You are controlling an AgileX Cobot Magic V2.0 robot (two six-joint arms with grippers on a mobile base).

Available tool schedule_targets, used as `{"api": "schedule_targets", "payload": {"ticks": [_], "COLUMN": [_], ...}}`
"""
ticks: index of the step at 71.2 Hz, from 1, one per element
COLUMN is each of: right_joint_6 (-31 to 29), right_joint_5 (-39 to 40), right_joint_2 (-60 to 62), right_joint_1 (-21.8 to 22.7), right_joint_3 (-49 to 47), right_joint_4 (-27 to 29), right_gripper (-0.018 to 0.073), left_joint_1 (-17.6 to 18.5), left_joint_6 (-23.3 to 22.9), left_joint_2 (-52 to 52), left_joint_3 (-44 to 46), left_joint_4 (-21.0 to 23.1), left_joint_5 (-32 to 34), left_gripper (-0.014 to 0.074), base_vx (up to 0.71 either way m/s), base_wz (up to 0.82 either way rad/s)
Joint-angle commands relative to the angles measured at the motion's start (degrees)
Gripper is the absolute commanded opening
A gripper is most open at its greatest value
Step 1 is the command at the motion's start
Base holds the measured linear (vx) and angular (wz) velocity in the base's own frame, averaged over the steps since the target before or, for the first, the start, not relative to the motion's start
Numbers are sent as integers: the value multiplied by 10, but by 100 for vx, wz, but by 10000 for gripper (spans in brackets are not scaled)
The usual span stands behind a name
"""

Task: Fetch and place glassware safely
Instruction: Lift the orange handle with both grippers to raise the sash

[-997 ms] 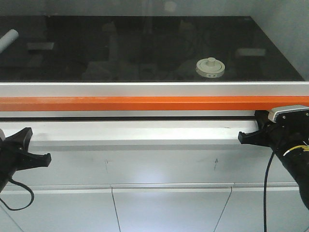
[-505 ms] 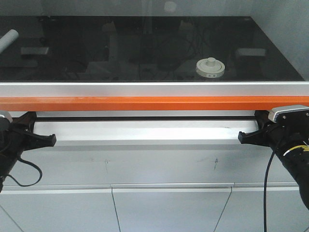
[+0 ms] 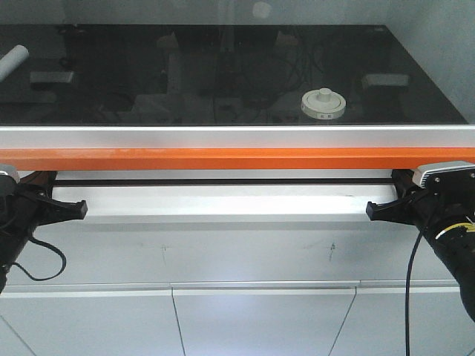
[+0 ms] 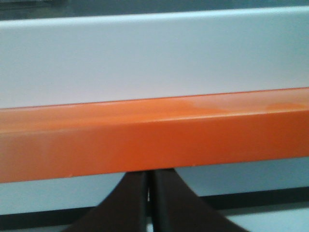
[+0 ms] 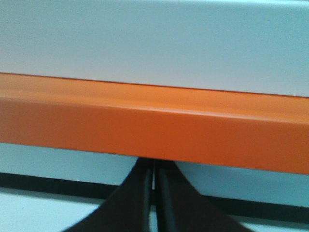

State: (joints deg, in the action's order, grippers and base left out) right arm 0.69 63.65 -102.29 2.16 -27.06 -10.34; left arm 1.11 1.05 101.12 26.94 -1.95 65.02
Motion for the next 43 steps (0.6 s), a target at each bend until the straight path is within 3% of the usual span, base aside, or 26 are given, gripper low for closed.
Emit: {"api": "schedule_targets", "payload": {"ticks": [1,34,43], "right_joint_6": [3,3,3], "right_joint_5": [78,74,74], "right_joint_2": [24,63,70], "right_joint_1": [3,3,3], "right_joint_3": [-18,-18,-18], "right_joint_4": [4,8,8], "right_gripper": [-1,-1,-1], "left_joint_1": [4,4,4], "left_joint_6": [-1,-2,-1], "left_joint_2": [-20,-40,-68], "left_joint_3": [13,13,27], "left_joint_4": [6,3,2], "left_joint_5": [87,102,63], "left_gripper": [-7,-7,-7], "base_vx": [0,0,0], "base_wz": [0,0,0]}}
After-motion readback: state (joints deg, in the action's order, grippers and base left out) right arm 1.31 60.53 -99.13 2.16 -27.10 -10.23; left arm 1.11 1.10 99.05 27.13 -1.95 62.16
